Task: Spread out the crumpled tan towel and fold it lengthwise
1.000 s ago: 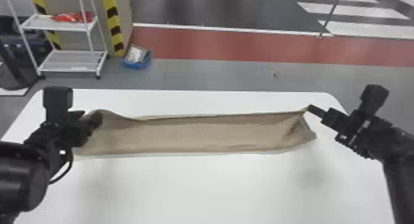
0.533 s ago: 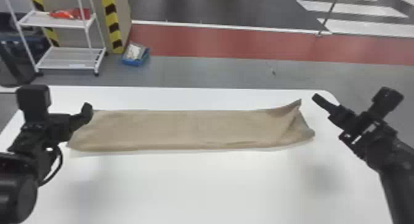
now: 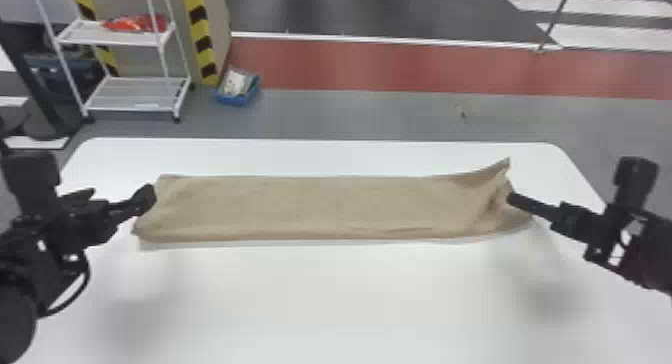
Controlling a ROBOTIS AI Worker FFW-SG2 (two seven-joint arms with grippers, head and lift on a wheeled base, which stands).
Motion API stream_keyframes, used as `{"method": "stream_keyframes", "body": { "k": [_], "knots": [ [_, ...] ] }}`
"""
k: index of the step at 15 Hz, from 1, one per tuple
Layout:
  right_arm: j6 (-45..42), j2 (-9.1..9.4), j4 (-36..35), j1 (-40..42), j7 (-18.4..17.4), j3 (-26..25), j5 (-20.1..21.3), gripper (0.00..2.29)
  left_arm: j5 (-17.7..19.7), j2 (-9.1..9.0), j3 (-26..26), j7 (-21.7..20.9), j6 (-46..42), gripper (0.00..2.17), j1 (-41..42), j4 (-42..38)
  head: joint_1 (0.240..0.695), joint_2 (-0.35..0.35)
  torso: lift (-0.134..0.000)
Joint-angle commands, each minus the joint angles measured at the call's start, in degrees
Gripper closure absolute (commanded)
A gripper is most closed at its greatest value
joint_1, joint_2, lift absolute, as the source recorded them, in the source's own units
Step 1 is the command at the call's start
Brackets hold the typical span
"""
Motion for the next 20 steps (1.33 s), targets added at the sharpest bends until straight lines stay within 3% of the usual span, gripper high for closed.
{"method": "stream_keyframes", "body": {
  "k": [1, 5, 8, 11, 13, 20],
  "knots": [
    [0.71, -0.50, -0.13, -0.49, 1.99, 0.32, 1.82, 0.51, 1.20, 0.93, 0.71, -0.78, 0.03, 0.03, -0.26, 0.71, 0.695, -0.067, -0.124],
    [1.59, -0.77, -0.04, -1.63, 2.35, 0.41, 2.08, 0.53, 2.52, 1.37, 1.77, -2.89, 0.03, 0.08, -1.40, 2.38, 0.695, -0.059, -0.124],
    [0.18, -0.85, 1.98, -4.53, 2.35, 1.20, 4.72, 0.53, 2.52, 1.45, 1.68, -3.33, 0.20, 0.09, -1.40, 2.29, 0.695, -0.053, -0.124],
    [-2.10, -1.38, 7.60, -8.58, 4.72, 3.48, 9.47, 0.54, 2.43, 1.45, 1.50, -3.59, 0.38, 0.09, -1.05, 2.20, 0.695, -0.058, -0.124],
    [-1.93, -1.56, 9.63, -9.02, 6.30, 3.66, 10.35, 0.68, 2.26, 1.54, 1.77, -3.85, 0.38, 0.09, -0.52, 2.20, 0.695, -0.062, -0.124],
    [5.45, -1.64, 10.59, -10.60, 9.03, 5.51, 12.54, 0.68, 2.08, 1.45, 1.77, -3.85, 0.38, 0.09, 0.09, 1.59, 0.695, -0.049, -0.124]
  ]
}}
